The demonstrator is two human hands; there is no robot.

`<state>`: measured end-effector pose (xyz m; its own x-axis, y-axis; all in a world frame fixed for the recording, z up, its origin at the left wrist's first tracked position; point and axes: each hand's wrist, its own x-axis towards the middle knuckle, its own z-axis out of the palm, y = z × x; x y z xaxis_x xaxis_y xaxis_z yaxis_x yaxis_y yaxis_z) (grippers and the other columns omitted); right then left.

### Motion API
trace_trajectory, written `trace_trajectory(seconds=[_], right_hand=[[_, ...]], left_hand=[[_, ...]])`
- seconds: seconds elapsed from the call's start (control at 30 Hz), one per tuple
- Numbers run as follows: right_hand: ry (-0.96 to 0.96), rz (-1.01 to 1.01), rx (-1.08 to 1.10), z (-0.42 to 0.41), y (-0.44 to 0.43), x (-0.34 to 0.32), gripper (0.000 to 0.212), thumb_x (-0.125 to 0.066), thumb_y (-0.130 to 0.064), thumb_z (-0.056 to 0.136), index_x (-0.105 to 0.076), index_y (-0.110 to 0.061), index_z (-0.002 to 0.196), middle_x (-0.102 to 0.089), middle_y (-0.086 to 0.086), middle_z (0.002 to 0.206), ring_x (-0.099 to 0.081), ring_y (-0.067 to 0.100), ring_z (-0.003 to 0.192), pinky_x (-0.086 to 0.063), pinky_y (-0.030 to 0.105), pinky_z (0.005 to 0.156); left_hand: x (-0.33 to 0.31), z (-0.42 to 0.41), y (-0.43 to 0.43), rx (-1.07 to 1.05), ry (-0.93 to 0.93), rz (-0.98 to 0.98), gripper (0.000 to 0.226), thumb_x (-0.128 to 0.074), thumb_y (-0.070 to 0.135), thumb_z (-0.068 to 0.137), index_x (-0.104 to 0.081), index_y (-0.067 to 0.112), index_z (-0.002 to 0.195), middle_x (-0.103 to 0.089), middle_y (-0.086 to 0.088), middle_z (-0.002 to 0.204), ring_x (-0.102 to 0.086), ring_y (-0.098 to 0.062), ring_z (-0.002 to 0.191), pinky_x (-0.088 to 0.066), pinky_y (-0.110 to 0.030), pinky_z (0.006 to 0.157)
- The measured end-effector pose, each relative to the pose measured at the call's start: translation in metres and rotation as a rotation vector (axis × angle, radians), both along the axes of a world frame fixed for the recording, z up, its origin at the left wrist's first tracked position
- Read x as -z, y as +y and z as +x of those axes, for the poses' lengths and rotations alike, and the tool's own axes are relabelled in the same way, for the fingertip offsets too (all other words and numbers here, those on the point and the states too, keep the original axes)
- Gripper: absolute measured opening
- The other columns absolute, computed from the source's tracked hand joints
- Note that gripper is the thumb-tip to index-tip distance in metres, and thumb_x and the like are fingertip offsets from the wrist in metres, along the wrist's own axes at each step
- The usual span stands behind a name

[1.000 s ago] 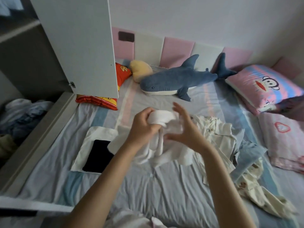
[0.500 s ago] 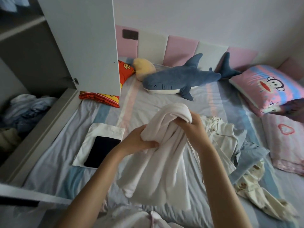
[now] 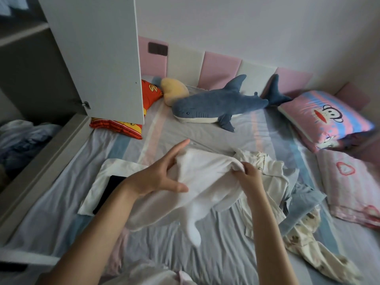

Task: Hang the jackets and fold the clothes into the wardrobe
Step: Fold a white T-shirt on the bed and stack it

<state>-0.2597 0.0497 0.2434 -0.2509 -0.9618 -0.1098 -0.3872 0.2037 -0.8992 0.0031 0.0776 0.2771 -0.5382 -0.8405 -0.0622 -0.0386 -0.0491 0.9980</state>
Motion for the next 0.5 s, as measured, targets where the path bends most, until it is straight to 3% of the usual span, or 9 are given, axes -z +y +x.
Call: trace_trajectory(seconds=[0.03,0.1,0.17,0.23,0.33,0.43,0.5], right_hand=[[0.036,0.013,-0.079,0.003,0.002,0.002,0.033,-0.065,0.000,0.076,-0.059,-0.007,0.108,-0.061,0.003,0.091,-0.056,0.022,0.094,-0.042,0.019,0.068],[0.119,-0.042,-0.378,0.006,0.008,0.005,0.073,-0.076,-0.004,0.068,-0.042,-0.010,0.132,-0.050,0.005,0.122,-0.048,0.019,0.116,-0.041,0.013,0.087],[0.105,-0.088,-0.701,0.016,0.014,0.004,0.091,-0.079,-0.005,0.070,-0.026,-0.016,0.143,-0.038,0.001,0.141,-0.040,0.011,0.129,-0.036,0.019,0.104],[0.030,-0.120,-0.776,0.032,0.021,0.000,0.079,-0.078,-0.008,0.075,-0.035,-0.022,0.139,-0.052,-0.001,0.132,-0.051,0.013,0.122,-0.045,0.029,0.099],[-0.178,-0.184,-0.518,0.042,0.022,-0.006,0.036,-0.074,-0.019,0.074,-0.059,-0.022,0.106,-0.068,-0.008,0.095,-0.062,0.009,0.089,-0.049,0.030,0.075],[-0.257,-0.259,-0.354,0.037,0.022,-0.012,0.022,-0.062,-0.025,0.075,-0.067,-0.008,0.089,-0.064,0.006,0.075,-0.054,0.011,0.075,-0.041,0.031,0.066],[-0.301,-0.314,-0.265,0.038,0.024,-0.018,0.022,-0.059,-0.024,0.076,-0.062,-0.002,0.074,-0.055,0.006,0.064,-0.046,0.007,0.068,-0.036,0.025,0.060]], left_hand=[[-0.002,-0.003,0.001,0.059,-0.030,-0.011,0.111,-0.080,-0.001,0.067,-0.016,0.038,0.149,-0.039,0.022,0.141,-0.043,0.002,0.128,-0.040,-0.019,0.101],[-0.001,-0.011,0.000,0.083,-0.063,-0.035,0.111,-0.078,0.000,0.070,-0.010,0.036,0.150,-0.042,0.018,0.140,-0.045,0.004,0.125,-0.039,-0.019,0.102],[-0.002,-0.021,-0.002,-0.042,-0.068,-0.053,0.103,-0.077,0.013,0.069,-0.016,0.036,0.149,-0.049,0.010,0.133,-0.052,0.004,0.117,-0.043,-0.020,0.097],[-0.004,-0.027,-0.005,-0.158,-0.067,-0.060,0.098,-0.079,0.030,0.063,-0.024,0.042,0.143,-0.052,0.008,0.128,-0.056,0.002,0.113,-0.047,-0.021,0.093],[-0.004,-0.026,-0.007,-0.158,-0.028,-0.055,0.101,-0.083,0.036,0.054,-0.030,0.041,0.139,-0.056,0.006,0.123,-0.059,-0.002,0.110,-0.049,-0.020,0.088],[-0.002,-0.018,-0.005,-0.066,-0.247,-0.177,0.105,-0.089,0.038,0.050,-0.030,0.051,0.135,-0.052,0.013,0.123,-0.054,0.004,0.112,-0.045,-0.015,0.094],[0.000,-0.014,-0.006,-0.054,-0.343,-0.181,0.084,-0.089,0.039,0.052,-0.045,0.049,0.123,-0.060,0.014,0.114,-0.059,0.001,0.104,-0.049,-0.024,0.093]])
